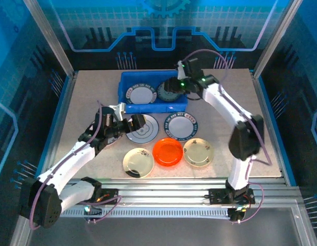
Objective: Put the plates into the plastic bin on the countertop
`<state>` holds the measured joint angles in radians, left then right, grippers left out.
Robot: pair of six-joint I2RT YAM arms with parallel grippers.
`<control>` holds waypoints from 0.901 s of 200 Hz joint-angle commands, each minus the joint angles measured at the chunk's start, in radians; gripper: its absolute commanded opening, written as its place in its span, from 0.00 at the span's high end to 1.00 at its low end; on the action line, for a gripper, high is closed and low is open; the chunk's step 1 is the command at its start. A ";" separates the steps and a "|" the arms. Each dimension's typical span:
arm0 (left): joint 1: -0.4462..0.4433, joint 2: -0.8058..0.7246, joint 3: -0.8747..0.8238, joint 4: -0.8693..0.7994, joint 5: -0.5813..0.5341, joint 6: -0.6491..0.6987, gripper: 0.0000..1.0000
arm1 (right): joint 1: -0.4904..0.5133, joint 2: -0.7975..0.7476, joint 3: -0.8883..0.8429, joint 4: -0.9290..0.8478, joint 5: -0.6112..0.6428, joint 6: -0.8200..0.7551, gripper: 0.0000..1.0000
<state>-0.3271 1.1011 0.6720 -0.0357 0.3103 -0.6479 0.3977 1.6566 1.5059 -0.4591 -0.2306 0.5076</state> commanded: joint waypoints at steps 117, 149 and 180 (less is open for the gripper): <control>-0.073 0.094 0.032 0.102 0.061 -0.004 0.01 | -0.292 -0.794 -0.819 -0.335 0.117 0.057 0.50; -0.086 0.125 0.041 0.141 0.082 -0.012 0.01 | -0.337 -0.835 -0.941 -0.295 0.040 0.129 0.53; -0.089 0.150 0.043 0.165 0.094 -0.010 0.01 | -0.339 -0.857 -1.022 -0.253 0.056 0.180 0.56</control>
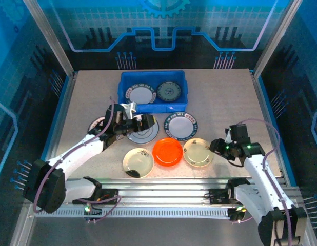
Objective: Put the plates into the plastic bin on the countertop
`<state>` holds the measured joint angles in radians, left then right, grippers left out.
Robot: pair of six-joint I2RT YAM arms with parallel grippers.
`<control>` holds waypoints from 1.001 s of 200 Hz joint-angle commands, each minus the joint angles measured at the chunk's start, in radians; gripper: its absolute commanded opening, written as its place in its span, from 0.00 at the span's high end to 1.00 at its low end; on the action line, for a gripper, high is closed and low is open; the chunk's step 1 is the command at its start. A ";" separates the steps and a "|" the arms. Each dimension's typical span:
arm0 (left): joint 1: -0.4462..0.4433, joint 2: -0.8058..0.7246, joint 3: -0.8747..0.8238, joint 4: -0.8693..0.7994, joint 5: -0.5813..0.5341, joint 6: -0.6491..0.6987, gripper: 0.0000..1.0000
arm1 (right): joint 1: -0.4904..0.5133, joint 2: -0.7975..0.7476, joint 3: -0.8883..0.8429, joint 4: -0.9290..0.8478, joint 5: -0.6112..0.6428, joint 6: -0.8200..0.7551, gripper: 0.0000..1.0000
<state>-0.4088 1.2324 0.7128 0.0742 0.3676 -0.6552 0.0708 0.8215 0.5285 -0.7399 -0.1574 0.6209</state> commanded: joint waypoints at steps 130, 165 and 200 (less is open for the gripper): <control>-0.007 0.053 0.004 0.070 0.041 0.004 0.01 | -0.018 0.104 -0.127 0.178 -0.029 0.081 0.63; -0.007 0.066 0.006 0.075 0.044 0.003 0.01 | -0.018 0.141 -0.128 0.202 -0.043 0.076 0.64; -0.006 0.081 0.010 0.085 0.045 0.000 0.01 | -0.017 0.158 -0.140 0.223 -0.043 0.068 0.66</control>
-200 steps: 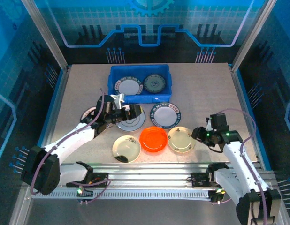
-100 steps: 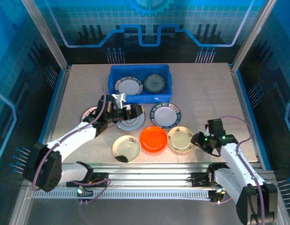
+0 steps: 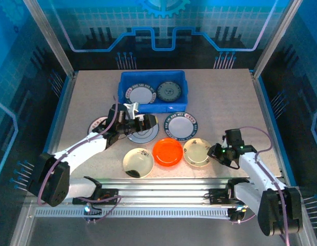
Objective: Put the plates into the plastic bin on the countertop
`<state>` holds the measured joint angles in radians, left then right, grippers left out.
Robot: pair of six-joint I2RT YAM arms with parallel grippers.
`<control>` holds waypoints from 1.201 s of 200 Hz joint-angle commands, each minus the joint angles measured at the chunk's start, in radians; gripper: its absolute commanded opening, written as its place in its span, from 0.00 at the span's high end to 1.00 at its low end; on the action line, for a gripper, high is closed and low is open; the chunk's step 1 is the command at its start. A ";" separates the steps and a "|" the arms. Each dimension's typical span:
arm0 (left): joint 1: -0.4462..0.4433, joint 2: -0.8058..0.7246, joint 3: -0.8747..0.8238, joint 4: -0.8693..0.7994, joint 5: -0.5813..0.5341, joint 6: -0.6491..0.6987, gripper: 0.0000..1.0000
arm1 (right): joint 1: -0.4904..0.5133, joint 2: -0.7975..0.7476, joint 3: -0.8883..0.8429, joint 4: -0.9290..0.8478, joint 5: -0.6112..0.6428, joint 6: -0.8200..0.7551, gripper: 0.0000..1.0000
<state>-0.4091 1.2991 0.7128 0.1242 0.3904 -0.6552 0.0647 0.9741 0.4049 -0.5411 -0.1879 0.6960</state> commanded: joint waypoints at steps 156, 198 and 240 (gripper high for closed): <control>-0.006 0.041 0.025 0.034 0.013 -0.001 0.01 | -0.003 0.039 -0.016 0.052 0.015 -0.027 0.77; -0.007 0.045 0.024 0.038 0.016 -0.001 0.01 | 0.001 0.065 -0.008 0.047 0.031 -0.030 0.77; -0.006 0.048 0.023 0.041 0.014 0.003 0.02 | 0.002 0.080 -0.004 0.055 0.035 -0.029 0.79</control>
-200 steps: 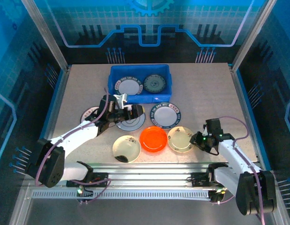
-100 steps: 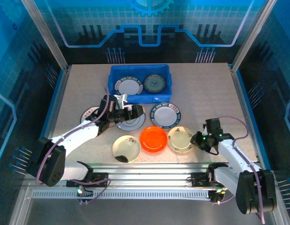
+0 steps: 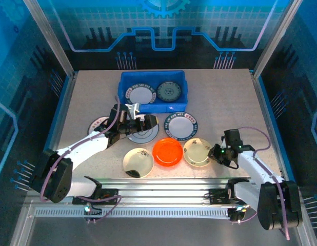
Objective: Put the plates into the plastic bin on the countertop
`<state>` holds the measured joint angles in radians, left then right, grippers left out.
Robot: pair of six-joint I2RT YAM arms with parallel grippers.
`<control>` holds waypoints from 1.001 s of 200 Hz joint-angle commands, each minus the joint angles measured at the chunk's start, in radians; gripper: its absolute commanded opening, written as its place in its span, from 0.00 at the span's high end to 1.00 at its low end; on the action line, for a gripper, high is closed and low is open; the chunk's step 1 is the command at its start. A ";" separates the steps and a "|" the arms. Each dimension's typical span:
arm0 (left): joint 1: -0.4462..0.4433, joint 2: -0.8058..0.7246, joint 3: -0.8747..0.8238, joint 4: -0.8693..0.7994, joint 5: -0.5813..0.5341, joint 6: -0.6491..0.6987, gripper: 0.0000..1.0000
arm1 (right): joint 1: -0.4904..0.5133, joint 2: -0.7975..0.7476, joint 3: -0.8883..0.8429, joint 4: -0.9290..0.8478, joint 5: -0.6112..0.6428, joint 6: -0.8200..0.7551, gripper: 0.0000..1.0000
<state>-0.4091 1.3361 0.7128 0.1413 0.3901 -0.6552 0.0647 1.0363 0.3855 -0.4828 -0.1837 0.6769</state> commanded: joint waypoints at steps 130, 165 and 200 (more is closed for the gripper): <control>-0.007 -0.005 0.033 0.020 0.010 0.013 0.01 | -0.001 -0.292 0.187 -0.308 0.173 0.010 1.00; -0.007 -0.010 0.036 0.042 0.013 0.000 0.03 | 0.010 -0.286 0.339 -0.341 0.130 0.018 1.00; -0.007 -0.007 0.034 0.087 0.035 -0.028 0.12 | 0.047 -0.194 0.432 -0.267 0.023 0.025 1.00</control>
<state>-0.4091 1.3399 0.7162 0.1707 0.3908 -0.6586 0.0784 0.7860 0.7559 -0.7784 -0.0750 0.6823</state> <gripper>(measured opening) 0.913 0.061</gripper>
